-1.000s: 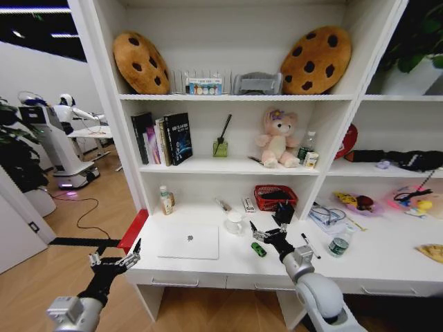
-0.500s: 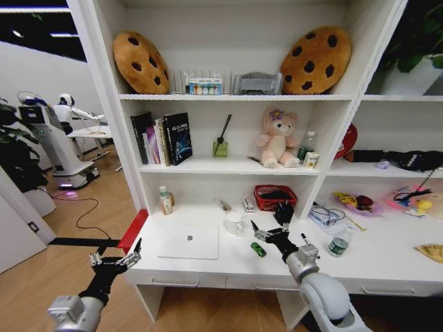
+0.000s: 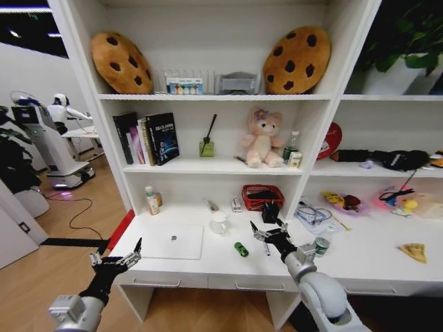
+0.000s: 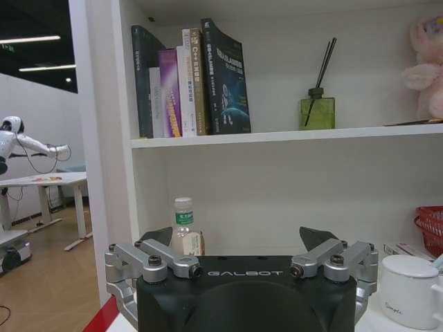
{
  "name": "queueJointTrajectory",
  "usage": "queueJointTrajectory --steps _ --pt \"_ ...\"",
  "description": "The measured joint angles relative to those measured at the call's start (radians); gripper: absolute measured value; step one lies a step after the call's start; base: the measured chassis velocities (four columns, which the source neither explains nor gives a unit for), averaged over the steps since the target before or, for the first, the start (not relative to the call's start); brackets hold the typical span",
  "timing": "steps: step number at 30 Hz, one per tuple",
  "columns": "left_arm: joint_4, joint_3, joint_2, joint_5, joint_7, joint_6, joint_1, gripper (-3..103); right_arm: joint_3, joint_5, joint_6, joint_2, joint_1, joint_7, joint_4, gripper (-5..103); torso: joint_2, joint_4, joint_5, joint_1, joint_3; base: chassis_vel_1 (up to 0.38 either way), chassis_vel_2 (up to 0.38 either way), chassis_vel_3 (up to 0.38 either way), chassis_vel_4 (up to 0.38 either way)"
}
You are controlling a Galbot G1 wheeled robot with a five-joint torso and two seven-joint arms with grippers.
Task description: Organize the objects on the table.
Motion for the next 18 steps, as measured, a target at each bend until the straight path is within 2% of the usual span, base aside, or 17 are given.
queueJointTrajectory --steps 1,3,4,5,7,9,11,15,18 --pt "0.000 0.000 0.000 0.000 0.000 0.000 0.000 100 -0.023 0.011 -0.010 -0.028 0.004 -0.017 -0.019 100 0.000 0.0003 0.0003 0.000 0.000 -0.062 -0.140 0.087 0.108" --pt "0.000 0.000 0.000 0.000 0.000 0.000 0.000 100 -0.048 0.017 -0.041 -0.071 0.013 -0.066 -0.042 100 0.000 -0.0006 -0.0013 0.000 0.000 -0.048 -0.097 0.087 0.069" --pt "0.000 0.000 0.000 0.000 0.000 0.000 0.000 100 -0.048 0.017 -0.041 -0.071 0.013 -0.066 -0.042 100 0.000 -0.0006 -0.0013 0.000 0.000 -0.033 -0.097 0.087 0.030" --pt "0.000 0.000 0.000 0.000 0.000 0.000 0.000 100 -0.067 0.029 -0.075 -0.105 0.022 -0.095 -0.053 100 0.000 -0.0007 -0.0007 0.000 0.000 -0.021 -0.059 0.000 -0.017" --pt "0.000 0.000 0.001 0.000 0.000 0.000 0.000 100 -0.093 0.060 -0.119 -0.135 0.034 -0.099 -0.060 100 0.000 -0.0002 -0.0010 0.000 0.000 -0.003 0.052 -0.018 -0.037" --pt "0.001 0.000 0.001 0.000 -0.001 0.000 0.000 100 -0.106 0.072 -0.143 -0.145 0.040 -0.092 -0.064 100 0.000 0.0000 -0.0018 0.000 0.000 0.014 0.074 -0.022 -0.057" --pt "0.001 0.000 0.001 0.000 -0.001 0.000 0.000 100 -0.134 0.085 -0.192 -0.154 0.056 -0.080 -0.080 100 0.000 0.0000 -0.0008 0.000 0.000 0.061 0.061 -0.053 -0.041" --pt "0.001 0.000 0.001 0.000 -0.001 0.000 0.000 100 -0.171 0.092 -0.220 -0.149 0.081 -0.054 -0.110 100 0.000 0.0000 -0.0016 0.000 0.000 0.019 0.012 -0.013 -0.008" --pt "0.001 0.000 0.001 0.000 -0.001 0.000 0.000 100 -0.221 0.101 -0.254 -0.118 0.116 0.033 -0.155 100 0.000 -0.0001 -0.0009 0.000 0.000 0.000 0.000 0.000 0.000"
